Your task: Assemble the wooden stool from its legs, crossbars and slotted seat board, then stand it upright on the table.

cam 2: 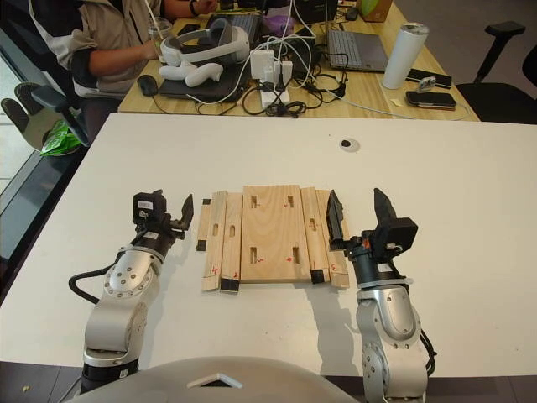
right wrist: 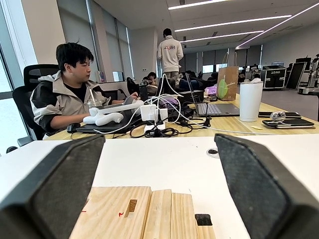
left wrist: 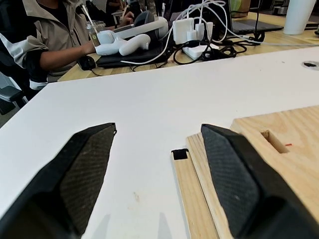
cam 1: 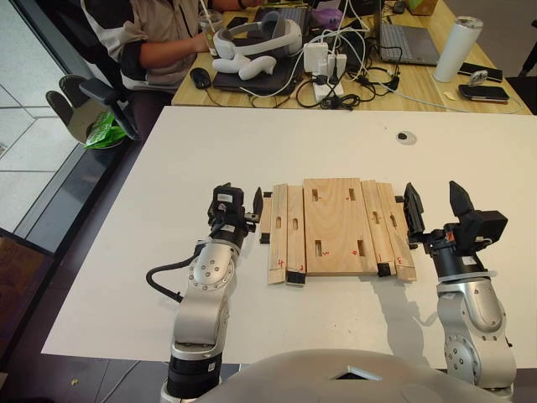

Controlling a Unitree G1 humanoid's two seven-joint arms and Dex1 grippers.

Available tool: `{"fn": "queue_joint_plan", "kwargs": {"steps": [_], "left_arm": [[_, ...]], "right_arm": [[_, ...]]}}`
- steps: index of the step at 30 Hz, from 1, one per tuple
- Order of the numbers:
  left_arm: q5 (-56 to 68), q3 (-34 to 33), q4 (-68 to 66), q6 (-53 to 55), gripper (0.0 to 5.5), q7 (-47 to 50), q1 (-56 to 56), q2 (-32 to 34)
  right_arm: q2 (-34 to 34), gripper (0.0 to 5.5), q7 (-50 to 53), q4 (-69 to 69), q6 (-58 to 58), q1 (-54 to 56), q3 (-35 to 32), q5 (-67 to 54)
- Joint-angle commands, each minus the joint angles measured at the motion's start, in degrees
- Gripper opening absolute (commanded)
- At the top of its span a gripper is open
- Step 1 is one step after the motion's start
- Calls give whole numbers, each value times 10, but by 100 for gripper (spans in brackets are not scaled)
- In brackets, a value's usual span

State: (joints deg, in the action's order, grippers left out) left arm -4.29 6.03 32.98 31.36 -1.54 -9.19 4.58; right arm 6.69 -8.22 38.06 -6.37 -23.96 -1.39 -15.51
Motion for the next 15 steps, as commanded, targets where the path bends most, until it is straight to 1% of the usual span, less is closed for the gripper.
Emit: {"fn": "queue_joint_plan", "kwargs": {"steps": [1,10,15], "left_arm": [[0,-15,5,-26,317,7,8,-3],[-15,0,6,-48,317,3,4,3],[-10,-4,7,-59,317,3,8,0]], "right_arm": [[3,411,-3,-5,-11,4,-7,-8],[6,411,-2,-9,-14,9,-11,-9],[0,411,37,-22,-34,20,-27,20]]}}
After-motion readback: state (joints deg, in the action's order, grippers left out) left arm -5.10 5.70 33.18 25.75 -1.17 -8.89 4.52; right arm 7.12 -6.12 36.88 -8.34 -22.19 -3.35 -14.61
